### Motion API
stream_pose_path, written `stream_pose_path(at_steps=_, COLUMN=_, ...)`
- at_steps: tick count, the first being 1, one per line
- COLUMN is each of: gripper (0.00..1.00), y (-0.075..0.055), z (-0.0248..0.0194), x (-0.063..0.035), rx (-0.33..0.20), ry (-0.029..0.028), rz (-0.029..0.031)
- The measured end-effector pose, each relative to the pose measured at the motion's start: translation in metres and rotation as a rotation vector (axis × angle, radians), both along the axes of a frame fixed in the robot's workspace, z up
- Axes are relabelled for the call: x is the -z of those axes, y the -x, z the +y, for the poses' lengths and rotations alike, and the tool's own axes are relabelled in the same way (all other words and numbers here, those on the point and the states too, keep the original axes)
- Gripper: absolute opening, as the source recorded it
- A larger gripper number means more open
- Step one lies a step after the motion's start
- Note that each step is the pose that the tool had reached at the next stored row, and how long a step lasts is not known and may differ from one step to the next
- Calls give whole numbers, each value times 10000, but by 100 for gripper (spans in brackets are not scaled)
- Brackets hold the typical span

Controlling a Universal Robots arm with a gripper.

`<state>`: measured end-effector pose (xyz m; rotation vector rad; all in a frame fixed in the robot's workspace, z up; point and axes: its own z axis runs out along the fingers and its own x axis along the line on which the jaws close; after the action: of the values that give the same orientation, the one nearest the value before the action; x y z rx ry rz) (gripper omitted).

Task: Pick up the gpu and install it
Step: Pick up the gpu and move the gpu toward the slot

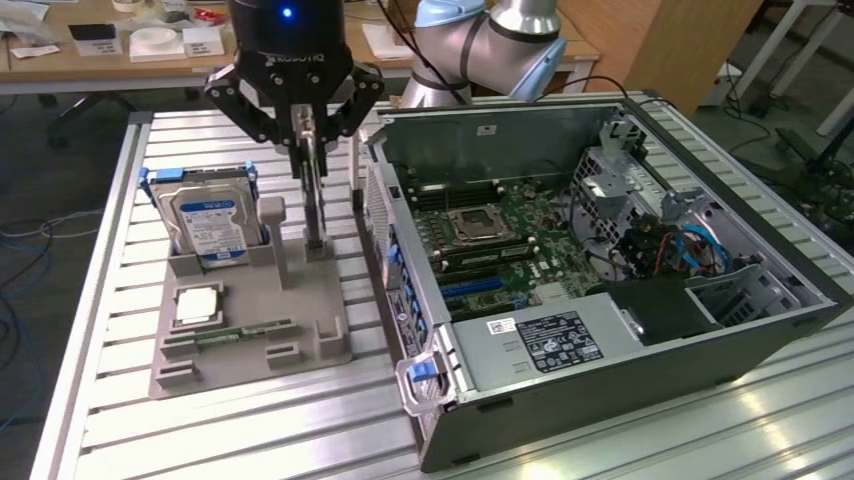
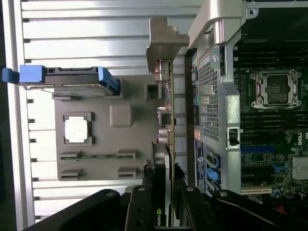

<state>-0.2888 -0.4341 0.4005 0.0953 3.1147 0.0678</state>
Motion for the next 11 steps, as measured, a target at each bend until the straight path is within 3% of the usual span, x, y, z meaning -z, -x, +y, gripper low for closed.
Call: stream_pose_path(at_steps=11, gripper=27, y=0, z=0, x=-115, rx=0, ry=0, rz=-1)
